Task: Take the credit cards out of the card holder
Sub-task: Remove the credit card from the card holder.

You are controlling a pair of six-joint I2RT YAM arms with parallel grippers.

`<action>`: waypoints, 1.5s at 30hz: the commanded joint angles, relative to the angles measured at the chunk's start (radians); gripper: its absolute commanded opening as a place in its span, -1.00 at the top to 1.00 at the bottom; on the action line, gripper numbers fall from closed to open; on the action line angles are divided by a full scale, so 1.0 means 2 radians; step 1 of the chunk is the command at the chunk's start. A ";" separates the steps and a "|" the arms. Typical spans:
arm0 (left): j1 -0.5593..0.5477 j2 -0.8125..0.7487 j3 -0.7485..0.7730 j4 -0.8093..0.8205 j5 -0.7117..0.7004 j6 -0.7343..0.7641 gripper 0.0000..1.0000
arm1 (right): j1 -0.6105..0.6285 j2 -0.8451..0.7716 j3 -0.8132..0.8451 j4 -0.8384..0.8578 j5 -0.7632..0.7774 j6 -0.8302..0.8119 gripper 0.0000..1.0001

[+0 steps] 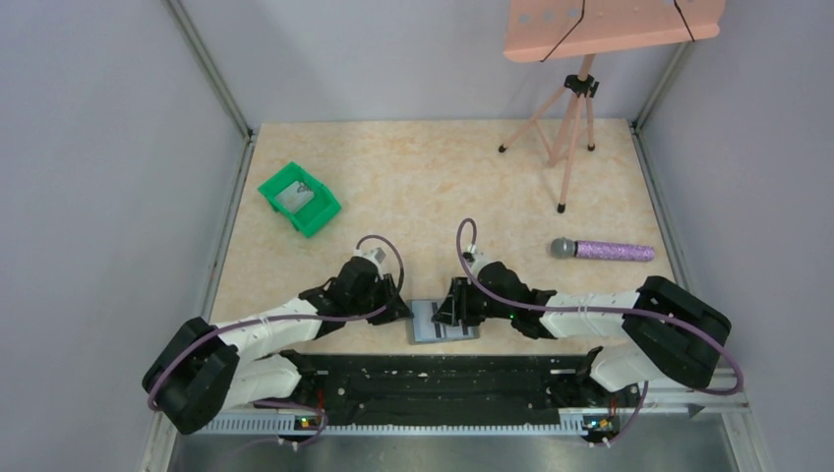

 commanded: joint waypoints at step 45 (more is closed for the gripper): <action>-0.007 0.035 -0.054 0.116 0.033 0.002 0.87 | -0.004 0.033 0.012 0.005 0.020 -0.014 0.14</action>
